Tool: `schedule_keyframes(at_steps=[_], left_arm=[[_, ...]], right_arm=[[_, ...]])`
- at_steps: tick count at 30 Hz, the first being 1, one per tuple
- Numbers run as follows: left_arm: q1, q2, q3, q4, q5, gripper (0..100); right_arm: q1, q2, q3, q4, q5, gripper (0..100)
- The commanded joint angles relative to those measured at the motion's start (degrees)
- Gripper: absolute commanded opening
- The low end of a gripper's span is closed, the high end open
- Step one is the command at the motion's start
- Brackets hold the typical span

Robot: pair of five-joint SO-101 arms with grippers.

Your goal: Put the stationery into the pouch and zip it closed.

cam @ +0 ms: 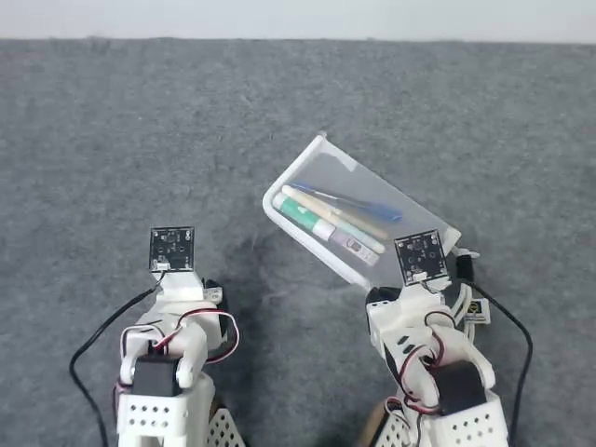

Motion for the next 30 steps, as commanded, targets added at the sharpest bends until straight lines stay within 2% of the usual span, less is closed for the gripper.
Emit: schedule_keyframes(at_steps=[1, 25, 30], left_arm=[[0.0, -0.8, -0.8, 0.4, 0.7, 2], [0.0, -0.8, -0.8, 0.4, 0.7, 2], [0.0, -0.8, -0.8, 0.4, 0.7, 2]], right_arm=[[0.6, -1.0, -3.1, -0.5, -0.4, 0.6], [0.7, -0.9, -1.9, -1.0, -0.3, 0.6], [0.7, -1.0, -1.3, -1.6, 3.2, 0.6]])
